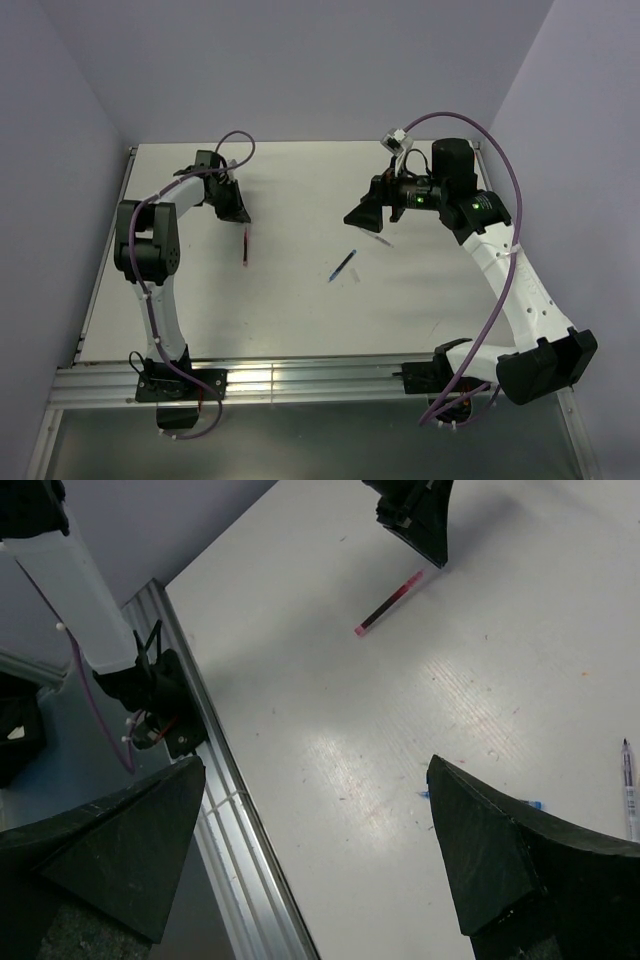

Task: Insert the pens into the pen caps

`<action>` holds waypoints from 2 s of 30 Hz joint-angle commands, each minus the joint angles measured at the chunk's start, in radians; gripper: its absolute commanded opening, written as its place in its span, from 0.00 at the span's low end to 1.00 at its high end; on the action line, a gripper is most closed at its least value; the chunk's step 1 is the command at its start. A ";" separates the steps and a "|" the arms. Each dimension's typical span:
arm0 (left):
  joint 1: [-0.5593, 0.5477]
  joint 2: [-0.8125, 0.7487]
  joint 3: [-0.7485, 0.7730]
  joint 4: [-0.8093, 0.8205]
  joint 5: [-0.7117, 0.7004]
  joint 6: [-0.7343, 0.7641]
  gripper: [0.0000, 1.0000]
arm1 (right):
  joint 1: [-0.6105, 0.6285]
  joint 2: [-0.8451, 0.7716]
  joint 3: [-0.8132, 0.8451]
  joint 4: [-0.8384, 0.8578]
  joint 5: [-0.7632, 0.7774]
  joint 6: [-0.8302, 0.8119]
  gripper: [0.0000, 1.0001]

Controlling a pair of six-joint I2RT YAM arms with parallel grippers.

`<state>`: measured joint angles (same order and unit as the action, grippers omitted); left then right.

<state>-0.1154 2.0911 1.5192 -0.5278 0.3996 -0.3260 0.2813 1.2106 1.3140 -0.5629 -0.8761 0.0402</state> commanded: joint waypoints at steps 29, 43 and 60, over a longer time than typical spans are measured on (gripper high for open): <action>-0.084 0.067 0.058 -0.031 -0.407 0.001 0.31 | -0.004 0.013 0.008 0.006 0.020 -0.025 1.00; -0.165 -0.275 0.239 -0.056 -0.225 0.185 0.49 | -0.057 -0.022 0.027 -0.009 0.006 -0.011 1.00; -0.740 -0.181 0.141 -0.094 -0.343 0.074 0.43 | -0.459 -0.115 -0.064 -0.299 0.068 -0.275 1.00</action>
<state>-0.8074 1.9026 1.6463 -0.6296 0.1356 -0.2070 -0.1314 1.1057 1.2648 -0.7883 -0.8215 -0.1520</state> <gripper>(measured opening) 0.431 0.997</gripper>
